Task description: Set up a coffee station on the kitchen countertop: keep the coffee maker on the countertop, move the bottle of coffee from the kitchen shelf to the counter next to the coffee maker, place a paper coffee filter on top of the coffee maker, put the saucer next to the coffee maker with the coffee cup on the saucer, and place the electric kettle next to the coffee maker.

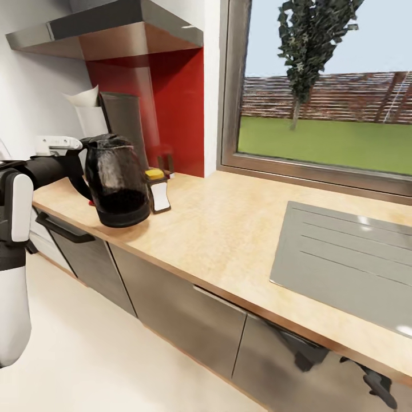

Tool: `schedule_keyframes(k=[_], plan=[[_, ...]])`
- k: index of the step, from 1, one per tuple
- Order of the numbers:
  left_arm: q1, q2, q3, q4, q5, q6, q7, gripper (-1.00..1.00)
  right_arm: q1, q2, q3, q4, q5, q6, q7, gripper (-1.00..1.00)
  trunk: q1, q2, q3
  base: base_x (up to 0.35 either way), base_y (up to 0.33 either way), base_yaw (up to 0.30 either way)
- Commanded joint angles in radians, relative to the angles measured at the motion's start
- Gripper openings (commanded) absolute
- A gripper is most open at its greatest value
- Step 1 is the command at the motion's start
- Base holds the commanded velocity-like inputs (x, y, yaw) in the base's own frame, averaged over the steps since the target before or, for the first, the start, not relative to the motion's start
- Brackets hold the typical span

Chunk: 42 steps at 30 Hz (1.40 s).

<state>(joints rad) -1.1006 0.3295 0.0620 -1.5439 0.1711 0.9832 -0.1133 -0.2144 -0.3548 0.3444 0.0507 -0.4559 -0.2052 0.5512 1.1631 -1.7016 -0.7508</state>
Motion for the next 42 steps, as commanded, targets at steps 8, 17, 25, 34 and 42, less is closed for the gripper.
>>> schedule_keyframes(k=[8,17,25,34,42], plan=[[-0.001,0.01,0.005,-0.001,0.004,0.006,-0.003,-1.0,-0.002,0.0,0.008,0.005,-0.009,-0.007,0.006,1.0,0.0,0.0,-0.001,0.0,0.136,0.0],[0.0,0.049,0.013,-0.018,0.007,0.006,-0.008,-1.0,-0.002,0.0,0.009,0.005,-0.009,-0.007,0.006,1.0,0.0,0.0,-0.001,0.0,0.012,0.0],[0.017,0.06,0.019,-0.034,0.008,0.006,-0.06,-1.0,-0.002,0.0,0.009,0.005,-0.009,-0.007,0.006,1.0,0.0,0.0,-0.001,0.0,0.0,0.0],[0.155,0.062,0.106,-0.044,0.008,-0.166,-0.166,-1.0,-0.002,0.0,0.008,0.005,-0.008,-0.008,0.004,1.0,0.0,0.0,-0.001,0.0,0.0,0.0],[0.171,0.065,0.125,-0.044,0.008,-0.185,-0.168,-1.0,-0.002,0.0,0.008,0.005,-0.008,-0.008,0.004,1.0,0.0,0.0,-0.001,0.001,0.001,0.0]])
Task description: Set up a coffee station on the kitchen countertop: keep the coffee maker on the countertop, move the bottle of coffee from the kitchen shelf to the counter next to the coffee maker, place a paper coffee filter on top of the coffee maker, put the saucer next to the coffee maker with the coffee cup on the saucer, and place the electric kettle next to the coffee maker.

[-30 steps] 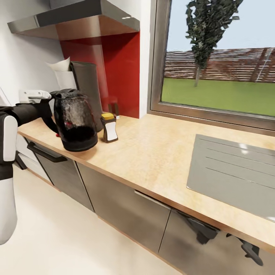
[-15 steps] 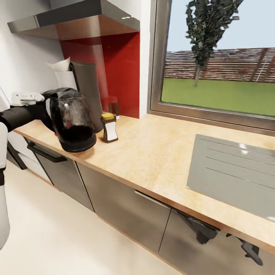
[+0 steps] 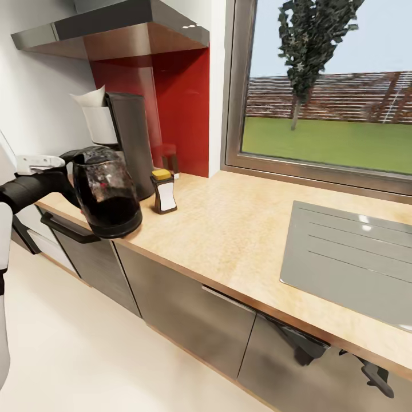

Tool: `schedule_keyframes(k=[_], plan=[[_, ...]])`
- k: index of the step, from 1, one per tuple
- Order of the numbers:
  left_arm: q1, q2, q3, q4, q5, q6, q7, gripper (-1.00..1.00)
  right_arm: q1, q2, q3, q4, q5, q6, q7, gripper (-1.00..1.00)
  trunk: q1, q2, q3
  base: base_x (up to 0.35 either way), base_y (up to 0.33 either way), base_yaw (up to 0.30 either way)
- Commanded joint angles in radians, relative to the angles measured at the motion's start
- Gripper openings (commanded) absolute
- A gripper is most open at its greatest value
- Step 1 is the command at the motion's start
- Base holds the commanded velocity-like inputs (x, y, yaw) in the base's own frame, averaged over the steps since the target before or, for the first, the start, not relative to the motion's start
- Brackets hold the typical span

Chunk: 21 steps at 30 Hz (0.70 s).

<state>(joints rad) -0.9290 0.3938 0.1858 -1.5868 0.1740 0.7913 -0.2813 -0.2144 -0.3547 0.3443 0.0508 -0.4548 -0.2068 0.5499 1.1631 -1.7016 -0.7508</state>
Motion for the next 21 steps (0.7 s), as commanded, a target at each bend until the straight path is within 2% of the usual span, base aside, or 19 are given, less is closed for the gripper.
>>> schedule_keyframes(k=[1,7,17,21], plan=[[-0.001,0.0,0.002,-0.001,0.006,0.007,0.0,-1.0,-0.002,0.0,0.009,0.004,-0.009,-0.006,0.006,1.0,0.0,0.0,-0.001,0.023,0.027,0.0],[-0.001,0.0,0.003,-0.001,0.006,0.007,0.0,-1.0,-0.002,0.0,0.009,0.004,-0.009,-0.006,0.006,1.0,0.0,0.0,-0.001,0.102,0.092,-0.032],[-0.001,0.002,0.003,-0.001,0.006,0.009,0.0,-1.0,-0.002,0.0,0.009,0.004,-0.01,-0.006,0.006,1.0,0.0,0.0,-0.001,0.01,0.009,-0.235],[-0.001,0.002,0.004,-0.001,0.006,0.009,0.0,-1.0,-0.002,0.0,0.009,0.004,-0.01,-0.006,0.006,1.0,0.0,0.0,-0.001,-0.082,0.069,-0.094]])
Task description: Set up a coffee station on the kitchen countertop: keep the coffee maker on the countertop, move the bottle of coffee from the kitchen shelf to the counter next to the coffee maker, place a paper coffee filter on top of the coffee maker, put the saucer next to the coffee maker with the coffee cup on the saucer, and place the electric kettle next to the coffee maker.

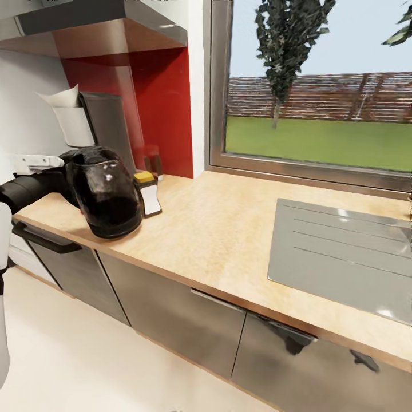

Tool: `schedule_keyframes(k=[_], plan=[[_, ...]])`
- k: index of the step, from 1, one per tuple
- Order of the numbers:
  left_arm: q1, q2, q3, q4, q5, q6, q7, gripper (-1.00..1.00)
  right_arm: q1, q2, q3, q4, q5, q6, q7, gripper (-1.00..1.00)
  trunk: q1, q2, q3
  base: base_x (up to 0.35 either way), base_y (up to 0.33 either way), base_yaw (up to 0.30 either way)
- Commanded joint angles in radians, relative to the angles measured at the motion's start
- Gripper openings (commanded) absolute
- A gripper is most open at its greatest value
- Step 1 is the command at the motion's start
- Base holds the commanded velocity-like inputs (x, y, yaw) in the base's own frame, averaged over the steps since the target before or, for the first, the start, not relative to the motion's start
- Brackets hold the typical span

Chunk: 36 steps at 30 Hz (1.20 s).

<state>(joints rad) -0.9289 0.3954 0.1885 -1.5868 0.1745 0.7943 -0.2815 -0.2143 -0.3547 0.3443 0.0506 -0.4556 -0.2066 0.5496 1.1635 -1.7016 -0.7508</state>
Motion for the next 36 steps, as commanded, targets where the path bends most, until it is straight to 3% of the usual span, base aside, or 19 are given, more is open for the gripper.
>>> schedule_keyframes(k=[1,27,36], plan=[[-0.001,0.0,0.002,-0.001,0.005,0.006,0.0,-1.0,-0.002,0.0,0.009,0.005,-0.009,-0.007,0.006,1.0,0.0,-0.001,-0.001,-0.188,0.156,-0.029],[-0.001,0.0,0.009,0.001,0.003,0.006,0.001,-1.0,-0.002,0.0,0.01,0.005,-0.008,-0.007,0.006,1.0,0.0,-0.001,-0.001,-0.031,0.071,-0.064],[-0.001,0.001,0.009,0.001,0.003,0.006,0.001,-1.0,-0.002,0.0,0.009,0.005,-0.008,-0.007,0.006,1.0,-0.027,0.048,0.021,0.0,0.001,0.0]])
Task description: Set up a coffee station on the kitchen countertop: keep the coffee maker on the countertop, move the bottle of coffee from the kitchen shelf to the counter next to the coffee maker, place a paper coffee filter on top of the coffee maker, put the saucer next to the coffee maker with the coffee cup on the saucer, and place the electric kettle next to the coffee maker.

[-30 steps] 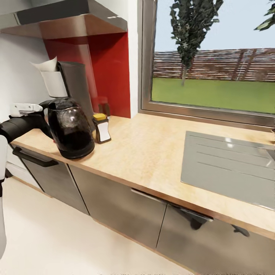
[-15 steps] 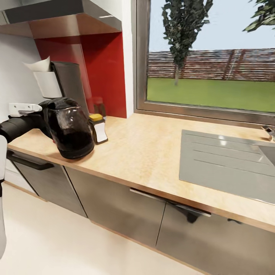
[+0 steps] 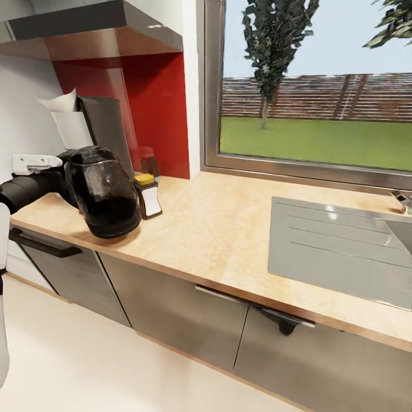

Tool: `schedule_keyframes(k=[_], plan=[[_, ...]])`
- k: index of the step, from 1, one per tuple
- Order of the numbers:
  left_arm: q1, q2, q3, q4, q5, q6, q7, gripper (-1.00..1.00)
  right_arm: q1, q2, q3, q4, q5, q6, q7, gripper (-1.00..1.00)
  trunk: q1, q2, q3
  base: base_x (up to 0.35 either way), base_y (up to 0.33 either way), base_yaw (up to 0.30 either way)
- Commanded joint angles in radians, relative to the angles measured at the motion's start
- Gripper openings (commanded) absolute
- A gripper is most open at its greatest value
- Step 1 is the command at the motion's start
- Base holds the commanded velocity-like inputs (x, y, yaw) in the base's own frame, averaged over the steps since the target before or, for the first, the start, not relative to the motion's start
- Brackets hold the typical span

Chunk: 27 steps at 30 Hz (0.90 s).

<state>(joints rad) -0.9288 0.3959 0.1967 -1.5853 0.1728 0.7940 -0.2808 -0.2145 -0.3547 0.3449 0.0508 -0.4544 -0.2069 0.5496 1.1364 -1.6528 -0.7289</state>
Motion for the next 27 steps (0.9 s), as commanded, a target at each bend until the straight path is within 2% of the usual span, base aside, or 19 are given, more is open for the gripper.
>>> schedule_keyframes(k=[1,10,18,23,27], plan=[[-0.001,0.0,0.001,-0.001,0.005,0.007,0.0,-1.0,-0.002,0.0,0.009,0.004,-0.009,-0.006,0.006,1.0,0.0,0.0,-0.001,0.0,0.0,0.0],[-0.001,0.0,0.001,0.0,0.005,0.008,0.0,-1.0,-0.002,0.0,0.009,0.004,-0.009,-0.006,0.006,1.0,0.0,0.0,-0.001,0.0,0.011,0.0],[-0.001,0.006,0.003,0.001,0.005,0.008,0.0,-1.0,-0.002,0.0,0.008,0.004,-0.009,-0.006,0.006,1.0,0.0,0.0,-0.001,-0.004,0.132,-0.006],[-0.001,0.016,0.003,0.001,0.005,0.008,0.0,-1.0,-0.002,0.0,0.008,0.004,-0.009,-0.006,0.006,1.0,0.0,0.0,-0.001,-0.001,0.021,-0.165],[-0.001,0.019,0.003,0.001,0.005,0.008,-0.001,-1.0,-0.002,0.0,0.008,0.004,-0.009,-0.006,0.006,1.0,0.0,0.0,-0.001,-0.005,0.213,-0.071]])
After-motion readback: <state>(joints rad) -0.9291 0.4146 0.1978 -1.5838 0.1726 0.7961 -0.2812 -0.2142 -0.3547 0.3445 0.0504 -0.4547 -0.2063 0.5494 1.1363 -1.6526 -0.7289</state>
